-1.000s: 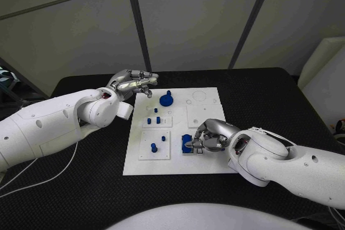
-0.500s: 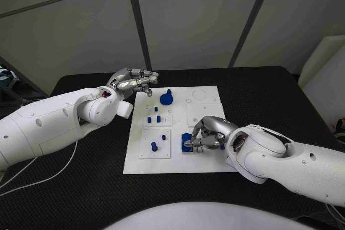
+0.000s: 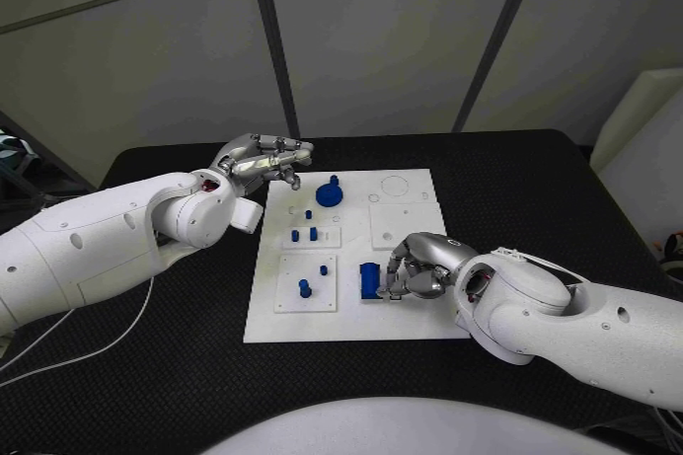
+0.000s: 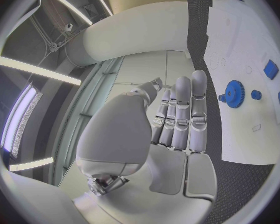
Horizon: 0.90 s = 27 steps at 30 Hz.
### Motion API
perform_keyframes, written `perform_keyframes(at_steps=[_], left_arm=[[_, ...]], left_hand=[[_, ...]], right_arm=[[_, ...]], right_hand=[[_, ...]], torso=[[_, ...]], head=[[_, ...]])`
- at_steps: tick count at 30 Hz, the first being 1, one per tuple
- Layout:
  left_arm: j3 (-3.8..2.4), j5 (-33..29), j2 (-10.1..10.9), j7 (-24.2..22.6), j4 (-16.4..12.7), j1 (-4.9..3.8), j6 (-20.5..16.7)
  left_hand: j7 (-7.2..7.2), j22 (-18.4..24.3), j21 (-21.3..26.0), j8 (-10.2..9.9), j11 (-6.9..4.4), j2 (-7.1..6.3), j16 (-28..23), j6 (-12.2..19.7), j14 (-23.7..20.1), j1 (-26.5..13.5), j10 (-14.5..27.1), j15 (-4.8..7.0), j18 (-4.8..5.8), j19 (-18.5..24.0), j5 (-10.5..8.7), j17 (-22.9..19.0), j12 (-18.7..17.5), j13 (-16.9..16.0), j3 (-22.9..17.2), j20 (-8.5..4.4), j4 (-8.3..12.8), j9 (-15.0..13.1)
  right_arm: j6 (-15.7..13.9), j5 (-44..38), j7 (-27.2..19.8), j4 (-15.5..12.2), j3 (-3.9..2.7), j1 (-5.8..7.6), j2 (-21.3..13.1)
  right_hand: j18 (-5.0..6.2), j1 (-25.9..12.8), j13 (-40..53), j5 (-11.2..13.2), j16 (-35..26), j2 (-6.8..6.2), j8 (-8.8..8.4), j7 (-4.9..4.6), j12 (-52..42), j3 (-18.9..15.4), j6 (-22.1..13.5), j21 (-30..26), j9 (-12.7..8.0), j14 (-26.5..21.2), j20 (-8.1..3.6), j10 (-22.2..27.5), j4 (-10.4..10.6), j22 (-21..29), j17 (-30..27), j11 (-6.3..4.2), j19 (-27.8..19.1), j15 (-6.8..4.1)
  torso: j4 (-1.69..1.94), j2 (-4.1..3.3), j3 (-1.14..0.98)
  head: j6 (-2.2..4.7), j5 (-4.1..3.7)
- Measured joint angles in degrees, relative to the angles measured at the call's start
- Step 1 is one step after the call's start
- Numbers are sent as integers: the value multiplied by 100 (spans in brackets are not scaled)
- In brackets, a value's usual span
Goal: Assemble the parts on the task board
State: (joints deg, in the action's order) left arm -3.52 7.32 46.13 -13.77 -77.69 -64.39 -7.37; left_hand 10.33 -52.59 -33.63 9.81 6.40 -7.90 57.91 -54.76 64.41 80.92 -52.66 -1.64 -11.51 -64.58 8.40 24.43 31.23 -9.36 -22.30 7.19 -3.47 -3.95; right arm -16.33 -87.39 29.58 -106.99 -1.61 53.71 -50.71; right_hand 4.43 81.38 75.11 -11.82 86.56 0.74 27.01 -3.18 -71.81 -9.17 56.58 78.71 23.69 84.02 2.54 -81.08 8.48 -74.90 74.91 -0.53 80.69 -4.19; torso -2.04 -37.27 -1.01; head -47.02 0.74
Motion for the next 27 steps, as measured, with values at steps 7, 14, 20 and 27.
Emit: perform_keyframes(at_steps=[7,14,20,27], left_arm=[[0,0,-1,1,4,0,1],[1,0,0,1,4,0,2],[2,0,10,3,2,1,2],[3,0,17,3,0,1,1]], left_hand=[[0,0,0,0,0,0,0,0,0,0,0,0,0,0,0,0,0,0,0,0,0,0],[0,-1,0,0,0,0,0,0,0,0,0,0,0,0,0,1,0,-1,0,0,0,0],[0,-1,0,0,0,0,0,0,0,0,0,0,0,0,0,1,0,-1,0,0,0,0],[0,-1,0,0,0,0,0,0,0,0,0,0,0,0,0,1,0,-1,0,0,0,0]], right_arm=[[41,-72,32,-28,1,1,-20],[-49,-82,10,-100,1,0,-108],[-299,-28,-61,-224,2,0,-447],[-546,134,-163,-286,-13,8,-1042]], right_hand=[[0,-32,1,0,-1,44,0,0,0,-15,0,0,0,-10,0,1,15,0,0,0,0,9],[0,-109,5,10,-3,120,-80,-3,0,-75,-3,0,-17,-11,0,1,128,0,-1,1,0,11],[1,-176,5,-118,-3,147,-324,-148,85,-90,-223,-5,-130,-19,0,24,224,-4,0,24,0,21],[1,-190,-42,-229,-3,133,-895,-298,151,-71,-321,-25,-452,2,85,33,344,-4,4,157,-21,143]], torso=[[-2,2,0],[-2,3,0],[-3,4,2],[-9,10,3]], head=[[0,3],[3,-10],[14,-19],[38,-98]])
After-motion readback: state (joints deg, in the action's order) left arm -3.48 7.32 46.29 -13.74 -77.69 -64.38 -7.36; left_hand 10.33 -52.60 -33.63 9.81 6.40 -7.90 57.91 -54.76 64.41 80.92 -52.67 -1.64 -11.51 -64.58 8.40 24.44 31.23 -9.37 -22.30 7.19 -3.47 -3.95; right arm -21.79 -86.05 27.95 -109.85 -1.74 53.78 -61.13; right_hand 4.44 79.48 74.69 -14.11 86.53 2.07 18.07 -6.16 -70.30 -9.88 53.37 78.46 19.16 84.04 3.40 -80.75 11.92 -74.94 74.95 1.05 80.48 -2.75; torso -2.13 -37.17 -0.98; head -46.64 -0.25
